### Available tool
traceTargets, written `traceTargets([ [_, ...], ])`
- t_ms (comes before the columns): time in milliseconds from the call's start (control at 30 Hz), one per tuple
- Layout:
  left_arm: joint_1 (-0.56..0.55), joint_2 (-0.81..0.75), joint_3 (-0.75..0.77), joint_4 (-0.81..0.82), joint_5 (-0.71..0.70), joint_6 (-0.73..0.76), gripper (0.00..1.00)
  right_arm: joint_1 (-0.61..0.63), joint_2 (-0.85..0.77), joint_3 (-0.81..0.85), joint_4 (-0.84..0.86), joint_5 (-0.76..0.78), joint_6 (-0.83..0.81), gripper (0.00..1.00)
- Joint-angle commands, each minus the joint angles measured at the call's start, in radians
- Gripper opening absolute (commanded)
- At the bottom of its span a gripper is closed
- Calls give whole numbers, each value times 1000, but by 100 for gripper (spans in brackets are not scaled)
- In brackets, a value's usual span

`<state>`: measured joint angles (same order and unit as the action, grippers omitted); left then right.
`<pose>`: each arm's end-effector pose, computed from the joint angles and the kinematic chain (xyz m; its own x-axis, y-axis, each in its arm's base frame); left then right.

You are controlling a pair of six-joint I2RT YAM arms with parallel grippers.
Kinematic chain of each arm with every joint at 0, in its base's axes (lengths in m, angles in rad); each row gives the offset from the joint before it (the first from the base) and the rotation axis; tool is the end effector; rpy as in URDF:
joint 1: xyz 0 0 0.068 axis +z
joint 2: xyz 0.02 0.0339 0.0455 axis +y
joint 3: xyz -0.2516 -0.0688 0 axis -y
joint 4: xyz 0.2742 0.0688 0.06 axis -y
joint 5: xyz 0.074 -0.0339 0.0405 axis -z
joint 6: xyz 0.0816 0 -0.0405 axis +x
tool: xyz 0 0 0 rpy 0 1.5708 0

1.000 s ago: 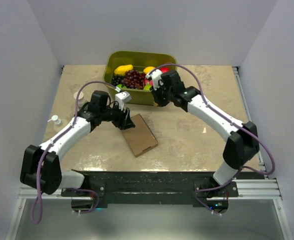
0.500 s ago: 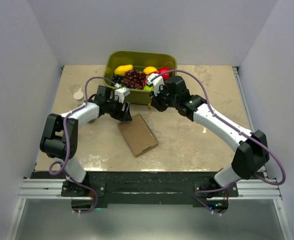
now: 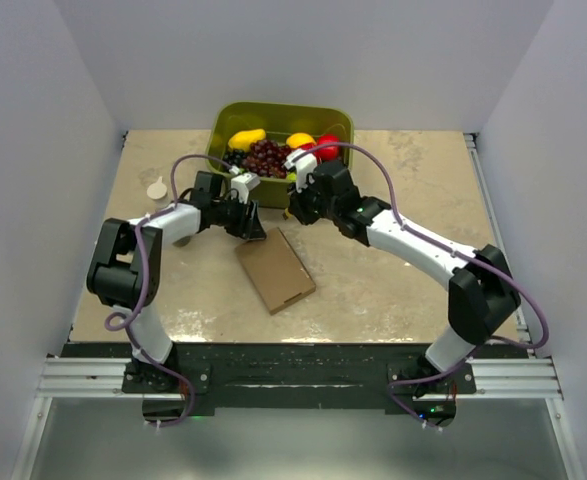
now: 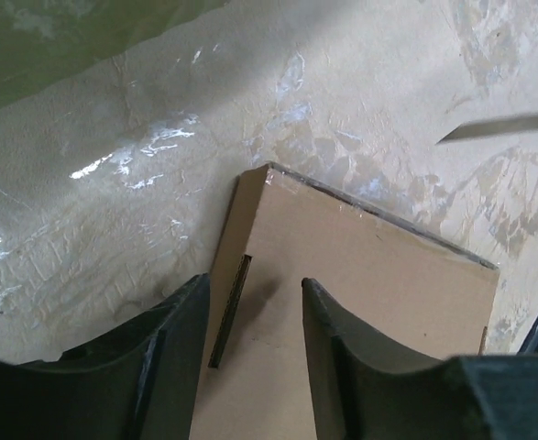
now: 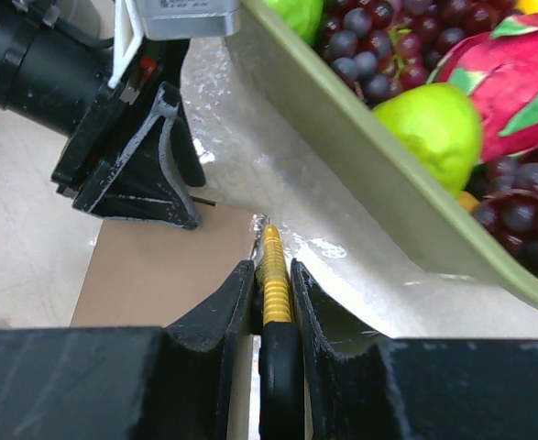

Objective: Unpack the express box

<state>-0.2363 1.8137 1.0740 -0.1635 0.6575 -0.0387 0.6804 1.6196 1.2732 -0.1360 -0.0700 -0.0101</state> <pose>0.3863 -0.1443 0.1084 -0.7843 0.1574 -0.6001 0.5232 0.6876 -0.5035 0.3448 0.2864 0.2561 -0.3538 -0.2993 -0.8862 -0.6793 0.7335 0.0235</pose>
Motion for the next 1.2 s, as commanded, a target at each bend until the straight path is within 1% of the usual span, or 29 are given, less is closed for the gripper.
traceTargets([
  [0, 8, 55, -11, -77, -105, -104, 46, 25, 29, 6, 59, 4, 16, 0],
  [33, 8, 35, -25, -70, -101, -110, 46, 27, 33, 6, 59, 9, -19, 0],
  [67, 12, 15, -34, -62, -98, -116, 47, 30, 31, 9, 47, 13, -19, 0],
  [100, 12, -13, -80, -12, -90, -130, 48, 28, 29, 14, 36, 19, -19, 0],
  [133, 12, -87, -109, 20, -78, -132, 50, 28, 22, 15, 30, 21, -21, 0],
  [167, 12, -132, -144, 116, -67, -133, 53, 30, 17, 12, 24, 21, -22, 0],
  [200, 11, -177, -220, 148, -61, -127, 54, 30, 10, 8, 22, 19, -22, 0],
  [233, 8, -241, -250, 213, -76, -128, 55, 30, 0, -1, 22, 18, -22, 0],
  [300, 6, -270, -296, 266, -100, -139, 57, 28, -4, -14, 19, 12, -24, 0],
  [433, 6, -234, -283, 255, -143, -148, 59, 30, 6, -20, 13, -11, -30, 0],
  [533, 6, -217, -275, 256, -145, -168, 59, 28, 13, -14, 16, -39, -40, 0],
  [633, 6, -186, -279, 203, -183, -185, 57, 30, 10, -32, 55, -100, -63, 0],
  [700, 6, -179, -301, 219, -179, -187, 56, 28, 10, -46, 104, -116, -64, 0],
  [833, 6, -148, -312, 234, -136, -187, 52, 31, 37, -57, 162, -109, -27, 0],
  [967, 6, -142, -332, 240, -121, -185, 44, 47, 65, -57, 206, -111, -8, 0],
  [1067, 6, -154, -347, 245, -122, -187, 41, 64, 75, -51, 226, -79, 2, 0],
  [1167, 8, -154, -355, 251, -125, -194, 40, 83, 82, -55, 254, -11, 2, 0],
])
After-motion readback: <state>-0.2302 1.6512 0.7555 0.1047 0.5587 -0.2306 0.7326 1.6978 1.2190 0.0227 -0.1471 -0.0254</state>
